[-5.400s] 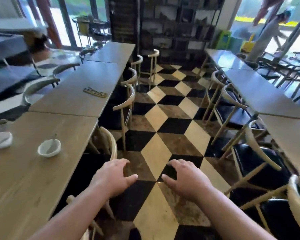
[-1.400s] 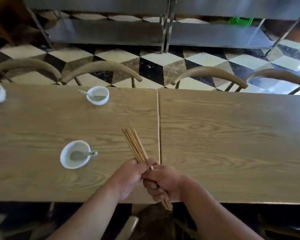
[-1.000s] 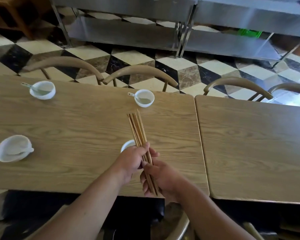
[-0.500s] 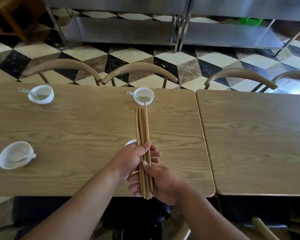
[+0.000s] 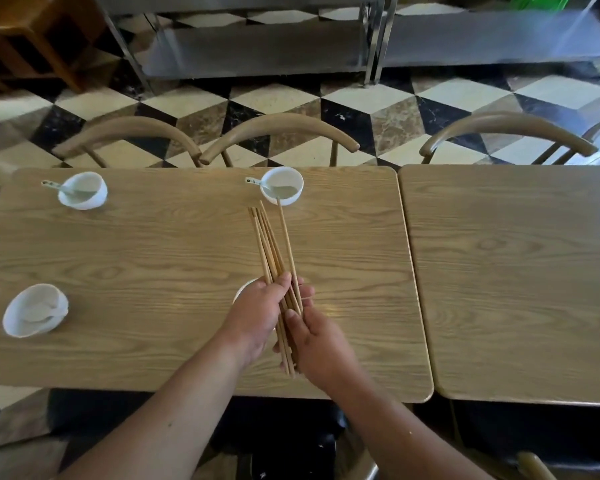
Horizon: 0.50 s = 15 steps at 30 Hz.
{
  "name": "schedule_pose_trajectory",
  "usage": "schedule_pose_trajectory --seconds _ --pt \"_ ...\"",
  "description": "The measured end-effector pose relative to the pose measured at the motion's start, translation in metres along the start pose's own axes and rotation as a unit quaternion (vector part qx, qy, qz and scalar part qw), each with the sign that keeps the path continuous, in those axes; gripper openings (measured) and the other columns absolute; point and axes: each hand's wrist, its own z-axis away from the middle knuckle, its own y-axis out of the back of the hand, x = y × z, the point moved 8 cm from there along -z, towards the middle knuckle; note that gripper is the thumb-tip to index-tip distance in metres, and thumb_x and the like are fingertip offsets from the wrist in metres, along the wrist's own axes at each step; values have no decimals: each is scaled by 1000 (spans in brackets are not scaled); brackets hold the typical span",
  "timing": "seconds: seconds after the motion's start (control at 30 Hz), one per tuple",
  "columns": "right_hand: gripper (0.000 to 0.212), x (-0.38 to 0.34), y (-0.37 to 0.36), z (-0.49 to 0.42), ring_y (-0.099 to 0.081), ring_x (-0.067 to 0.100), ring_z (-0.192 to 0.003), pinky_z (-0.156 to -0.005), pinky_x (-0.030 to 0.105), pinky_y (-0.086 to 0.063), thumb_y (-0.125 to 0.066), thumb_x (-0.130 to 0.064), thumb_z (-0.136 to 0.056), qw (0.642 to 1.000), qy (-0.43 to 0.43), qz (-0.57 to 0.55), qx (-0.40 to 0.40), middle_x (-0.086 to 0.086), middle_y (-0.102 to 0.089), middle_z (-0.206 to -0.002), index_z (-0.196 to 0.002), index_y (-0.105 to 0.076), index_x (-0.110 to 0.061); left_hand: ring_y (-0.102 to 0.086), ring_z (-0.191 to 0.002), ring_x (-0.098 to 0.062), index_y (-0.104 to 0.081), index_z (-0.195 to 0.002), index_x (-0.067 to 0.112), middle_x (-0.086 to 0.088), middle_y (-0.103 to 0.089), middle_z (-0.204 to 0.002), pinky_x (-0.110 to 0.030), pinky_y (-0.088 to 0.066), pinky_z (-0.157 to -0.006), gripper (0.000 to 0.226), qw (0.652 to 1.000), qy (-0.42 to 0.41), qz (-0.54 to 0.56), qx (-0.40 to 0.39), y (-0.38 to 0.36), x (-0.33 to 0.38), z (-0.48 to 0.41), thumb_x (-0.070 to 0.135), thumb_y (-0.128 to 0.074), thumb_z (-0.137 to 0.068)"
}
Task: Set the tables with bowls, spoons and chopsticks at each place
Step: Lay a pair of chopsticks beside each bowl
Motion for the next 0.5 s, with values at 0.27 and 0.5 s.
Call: schedule_pose_trajectory --seconds 0.27,0.5 --pt "34 -6 24 3 -65 18 -74 -68 39 -52 -38 -51 -110 976 52 194 83 -5 -68 -82 -92 -55 -28 -77 -79 -25 -73 -110 4 -9 -84 -102 -36 -62 -68 33 999 13 -31 28 6 -2 -4 28 -51 -113" --pt "41 33 54 -7 -60 20 -66 -61 35 -42 -36 -50 -111 960 -26 209 182 -2 -62 -74 -87 -50 -20 -75 -64 -20 -68 -109 6 -7 -83 -87 -38 -58 -74 34 998 17 -62 4 23 -5 -9 31 -47 -114"
